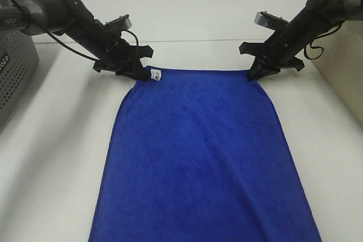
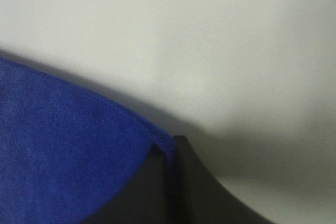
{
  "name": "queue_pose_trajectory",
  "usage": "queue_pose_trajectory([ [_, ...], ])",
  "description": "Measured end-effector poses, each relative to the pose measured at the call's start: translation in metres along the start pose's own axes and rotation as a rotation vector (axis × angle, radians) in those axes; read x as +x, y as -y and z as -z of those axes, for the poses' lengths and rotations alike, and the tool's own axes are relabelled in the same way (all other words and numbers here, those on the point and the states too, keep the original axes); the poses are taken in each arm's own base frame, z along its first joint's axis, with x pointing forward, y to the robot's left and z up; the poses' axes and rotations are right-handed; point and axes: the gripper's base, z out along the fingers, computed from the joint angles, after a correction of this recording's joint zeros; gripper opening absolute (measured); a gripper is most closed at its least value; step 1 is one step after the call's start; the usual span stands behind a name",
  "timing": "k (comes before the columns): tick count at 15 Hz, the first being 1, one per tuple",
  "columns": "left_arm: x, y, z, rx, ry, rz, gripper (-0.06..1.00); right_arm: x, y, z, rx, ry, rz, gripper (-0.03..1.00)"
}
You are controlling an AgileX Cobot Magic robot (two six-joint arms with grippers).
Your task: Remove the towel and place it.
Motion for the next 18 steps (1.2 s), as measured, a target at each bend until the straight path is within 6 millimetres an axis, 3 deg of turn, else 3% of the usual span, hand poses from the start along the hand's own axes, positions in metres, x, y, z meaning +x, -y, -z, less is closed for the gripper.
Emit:
queue_pose_trajectory([
  [5, -0.009, 0.004, 0.007, -0.041, -0.011, -0.095, 0.0, -0.004, 0.0, 0.007, 0.038, 0.043, 0.122, 0.02],
  [8, -0.028, 0.013, 0.024, -0.07, 0.043, -0.151, 0.0, -0.011, 0.0, 0.015, 0.098, 0.113, 0.247, 0.02],
  [11, -0.042, 0.019, 0.037, -0.094, 0.114, -0.189, 0.0, -0.031, -0.006, 0.032, 0.143, 0.243, 0.331, 0.02],
  [14, -0.05, 0.017, 0.038, -0.135, 0.206, -0.204, 0.0, -0.048, -0.01, 0.044, 0.19, 0.381, 0.356, 0.02],
  [18, -0.064, 0.018, 0.041, -0.181, 0.355, -0.239, 0.0, -0.056, -0.004, 0.038, 0.225, 0.481, 0.347, 0.02],
])
